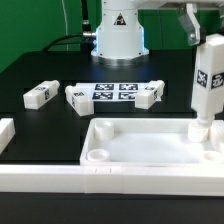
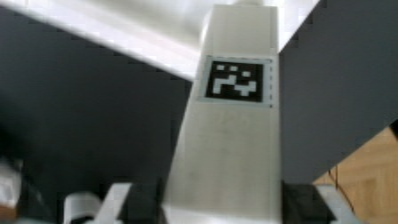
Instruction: Assemble desk
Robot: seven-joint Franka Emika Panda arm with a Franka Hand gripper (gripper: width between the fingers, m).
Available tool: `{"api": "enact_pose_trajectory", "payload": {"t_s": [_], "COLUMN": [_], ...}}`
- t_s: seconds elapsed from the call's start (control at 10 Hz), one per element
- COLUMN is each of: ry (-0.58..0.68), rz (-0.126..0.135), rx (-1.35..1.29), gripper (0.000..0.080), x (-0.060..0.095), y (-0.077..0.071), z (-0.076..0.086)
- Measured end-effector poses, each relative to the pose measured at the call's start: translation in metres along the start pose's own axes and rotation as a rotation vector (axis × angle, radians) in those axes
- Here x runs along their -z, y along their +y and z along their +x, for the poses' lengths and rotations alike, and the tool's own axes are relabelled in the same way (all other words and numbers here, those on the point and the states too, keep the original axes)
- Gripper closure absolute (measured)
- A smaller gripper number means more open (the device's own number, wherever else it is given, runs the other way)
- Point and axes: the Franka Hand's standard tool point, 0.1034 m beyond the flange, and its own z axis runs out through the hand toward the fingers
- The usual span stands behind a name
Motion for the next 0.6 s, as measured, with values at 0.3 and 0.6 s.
{"api": "enact_pose_trajectory", "payload": {"t_s": [0.3, 0.6], "ry": [0.016, 0.014], "rz": [-0.004, -0.003], "rx": [0.057, 0.056], "gripper": [0.0501, 0.0501], "x": [-0.0078, -0.0082], "y": [0.0055, 0.0052], "z": [0.0154, 0.0143]}}
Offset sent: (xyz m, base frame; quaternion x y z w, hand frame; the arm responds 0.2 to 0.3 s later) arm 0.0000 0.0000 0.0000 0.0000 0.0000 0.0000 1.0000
